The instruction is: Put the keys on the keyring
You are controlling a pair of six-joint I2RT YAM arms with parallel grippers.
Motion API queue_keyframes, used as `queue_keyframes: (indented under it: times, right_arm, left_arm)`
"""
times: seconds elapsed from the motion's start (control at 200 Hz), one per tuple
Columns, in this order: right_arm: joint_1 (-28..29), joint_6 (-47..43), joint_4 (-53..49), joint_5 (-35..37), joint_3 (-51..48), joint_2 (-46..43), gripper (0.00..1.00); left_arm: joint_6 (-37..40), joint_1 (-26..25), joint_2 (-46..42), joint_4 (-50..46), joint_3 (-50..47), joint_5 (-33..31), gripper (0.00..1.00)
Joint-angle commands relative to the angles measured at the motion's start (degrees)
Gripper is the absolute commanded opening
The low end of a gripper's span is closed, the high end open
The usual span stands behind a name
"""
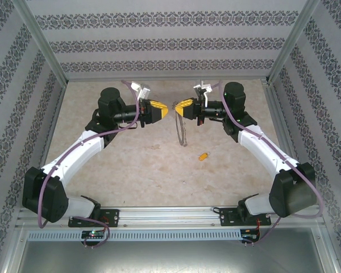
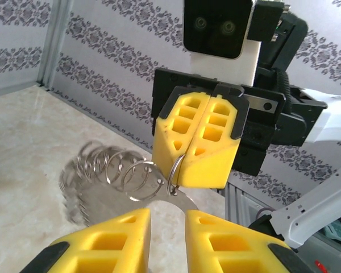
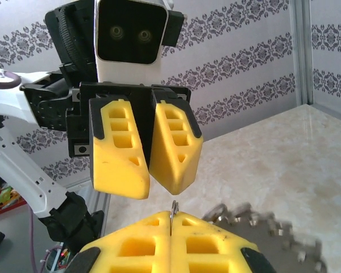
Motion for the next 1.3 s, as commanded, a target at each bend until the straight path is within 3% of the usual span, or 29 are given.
queue_keyframes:
  times: [0.0,0.125,0.55,0.769,0.889,0.994,1.069,1.109,1.189,1.294]
  right_arm:
    - [0.3,1.5,5.3,-2.7,-0.7,-0.7,0.00]
    - [1.0,1.5,5.4,-2.4,-0.4,-0.5,0.00]
    - [3.2,2.4,6.9,-2.0,-0.1,1.6,0.00]
    - [3.5,2.5,7.2,-2.0,0.0,2.4,0.00]
    - [3.4,2.4,7.3,-2.0,0.0,2.7,0.00]
    - [3.0,2.4,7.3,-1.8,-0.1,2.7,0.00]
    - [2.6,2.7,7.3,-2.0,-0.2,2.4,0.00]
    - [2.4,2.7,7.3,-2.1,-0.3,2.2,0.00]
    - [2.1,3.0,7.4,-2.3,-0.4,1.6,0.00]
    - [2.2,3.2,7.4,-2.4,-0.4,1.0,0.00]
  left_arm:
    - [-2.9,-1.0,0.9,7.2,0.2,3.6,0.22]
    - [-3.2,-1.8,1.1,8.1,0.4,5.8,0.17]
    - [-3.4,-2.9,1.5,9.3,0.3,7.3,0.15]
    - [-3.5,-2.8,1.4,10.4,0.3,7.0,0.00]
    - [-2.4,-2.9,1.2,8.9,0.5,6.9,0.00]
    - [1.5,-2.6,-0.8,4.0,-0.2,3.8,0.17]
    - [2.5,-1.9,-2.3,3.0,-1.3,1.8,0.40]
    - [2.1,-1.2,-2.8,3.3,-2.0,1.4,0.46]
    - [-0.3,0.3,-2.7,5.7,-2.9,1.7,0.52]
    - [-3.0,1.3,-1.8,8.2,-2.9,3.0,0.51]
